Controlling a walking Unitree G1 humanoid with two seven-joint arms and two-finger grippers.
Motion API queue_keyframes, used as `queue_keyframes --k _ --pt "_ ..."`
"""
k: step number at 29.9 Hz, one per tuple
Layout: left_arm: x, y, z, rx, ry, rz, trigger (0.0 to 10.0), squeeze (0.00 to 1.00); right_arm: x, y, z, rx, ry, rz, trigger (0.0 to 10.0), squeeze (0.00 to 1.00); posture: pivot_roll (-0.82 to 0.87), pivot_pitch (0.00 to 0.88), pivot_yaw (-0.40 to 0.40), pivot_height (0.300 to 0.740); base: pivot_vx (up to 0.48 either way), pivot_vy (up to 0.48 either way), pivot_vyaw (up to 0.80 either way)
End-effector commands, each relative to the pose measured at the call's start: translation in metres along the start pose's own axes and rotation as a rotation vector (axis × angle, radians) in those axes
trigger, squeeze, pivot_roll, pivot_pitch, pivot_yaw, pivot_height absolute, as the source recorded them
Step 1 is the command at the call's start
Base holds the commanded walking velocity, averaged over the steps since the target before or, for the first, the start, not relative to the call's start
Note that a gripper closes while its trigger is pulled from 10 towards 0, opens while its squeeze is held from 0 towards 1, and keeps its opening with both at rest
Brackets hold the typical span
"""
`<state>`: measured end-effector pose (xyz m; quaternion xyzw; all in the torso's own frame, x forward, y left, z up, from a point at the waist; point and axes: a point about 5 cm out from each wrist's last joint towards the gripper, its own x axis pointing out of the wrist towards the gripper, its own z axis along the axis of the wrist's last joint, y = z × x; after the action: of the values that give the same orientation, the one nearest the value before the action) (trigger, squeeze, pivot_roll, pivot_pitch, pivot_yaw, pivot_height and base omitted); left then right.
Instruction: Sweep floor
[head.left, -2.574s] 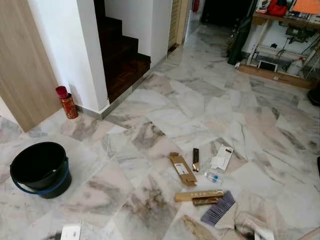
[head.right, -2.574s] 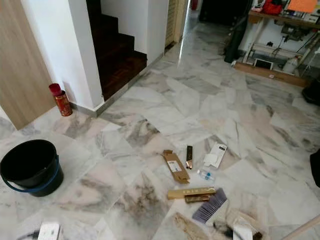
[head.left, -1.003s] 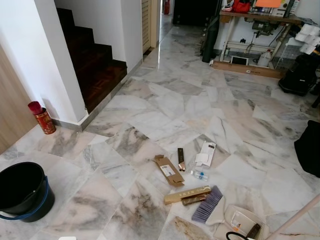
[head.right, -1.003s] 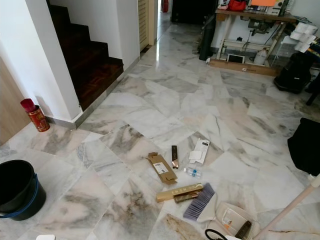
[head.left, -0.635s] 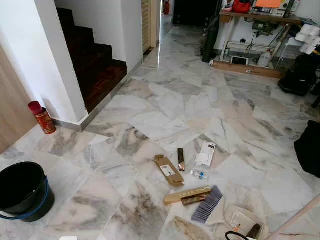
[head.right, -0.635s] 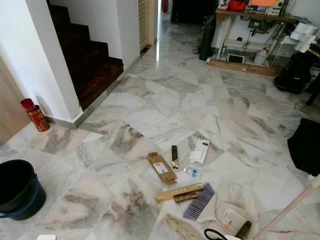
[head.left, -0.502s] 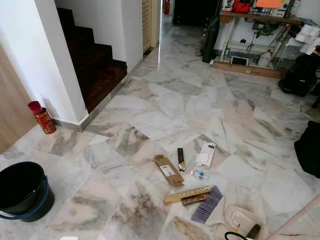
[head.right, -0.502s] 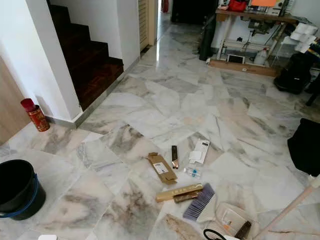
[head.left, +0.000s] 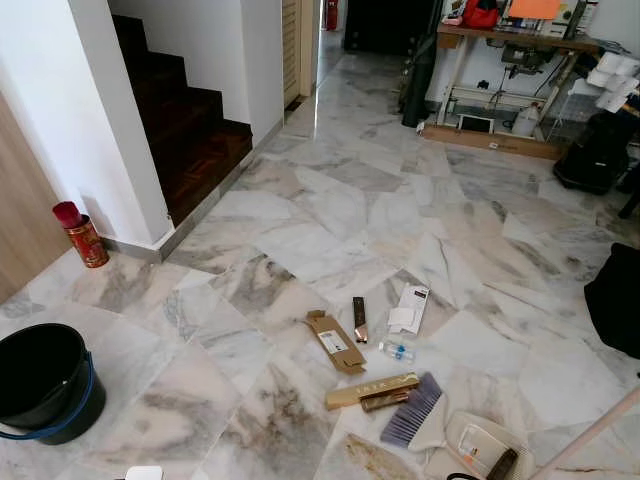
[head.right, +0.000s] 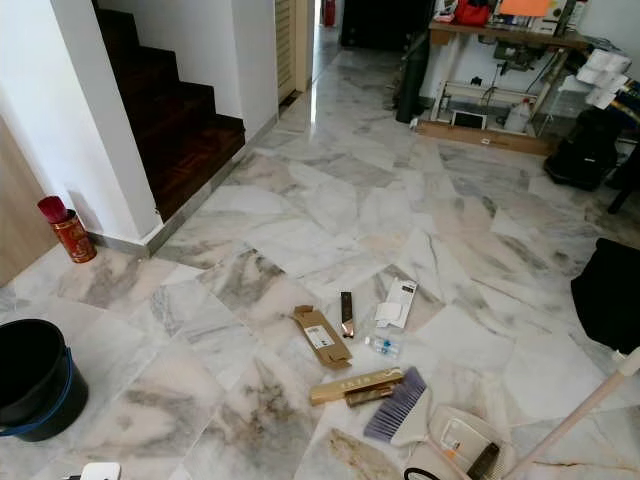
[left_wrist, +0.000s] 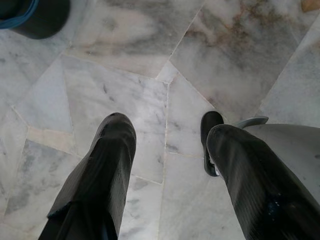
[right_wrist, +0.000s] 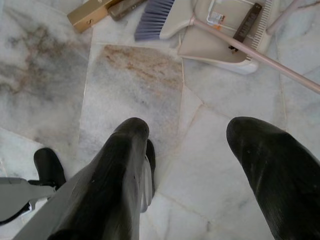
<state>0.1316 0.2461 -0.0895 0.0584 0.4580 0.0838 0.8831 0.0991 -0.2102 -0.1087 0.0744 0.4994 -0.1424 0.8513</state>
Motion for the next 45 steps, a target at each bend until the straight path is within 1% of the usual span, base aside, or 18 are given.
queue_keyframes --k 1,7,14,17,33,45 --pt "0.0011 -0.0011 0.0029 -0.004 -0.005 0.004 10.0 0.0 0.0016 0.0 0.0079 0.02 -0.027 -0.006 10.0 0.0 0.05 0.0 -0.064 0.74 0.0 0.0 0.0" --pt "0.0024 -0.0026 0.0087 -0.003 -0.028 -0.001 10.0 0.0 0.0024 0.0017 0.0106 0.034 -0.033 -0.003 10.0 0.0 0.05 0.0 -0.056 0.74 0.0 0.0 0.0" --pt "0.0027 -0.0017 0.01 -0.004 -0.03 0.0 10.0 0.0 0.0023 0.0005 0.0086 0.012 -0.015 -0.016 10.0 0.0 0.05 0.0 -0.052 0.74 0.0 0.0 0.0" --pt "0.0031 0.0 0.0117 -0.003 -0.031 0.0 10.0 0.0 0.0022 0.0018 0.0095 0.051 -0.031 -0.011 10.0 0.0 0.05 0.0 -0.048 0.74 0.0 0.0 0.0" --pt "0.0032 -0.0043 0.011 -0.003 -0.03 -0.009 10.0 0.0 0.0024 0.0015 0.0098 0.051 -0.026 -0.007 10.0 0.0 0.05 0.0 -0.054 0.74 0.0 0.0 0.0" --pt "0.0021 -0.0034 0.008 -0.002 -0.027 -0.011 10.0 0.0 0.0019 0.0013 0.0073 0.053 -0.017 -0.007 10.0 0.0 0.05 0.0 -0.053 0.74 0.0 0.0 0.0"
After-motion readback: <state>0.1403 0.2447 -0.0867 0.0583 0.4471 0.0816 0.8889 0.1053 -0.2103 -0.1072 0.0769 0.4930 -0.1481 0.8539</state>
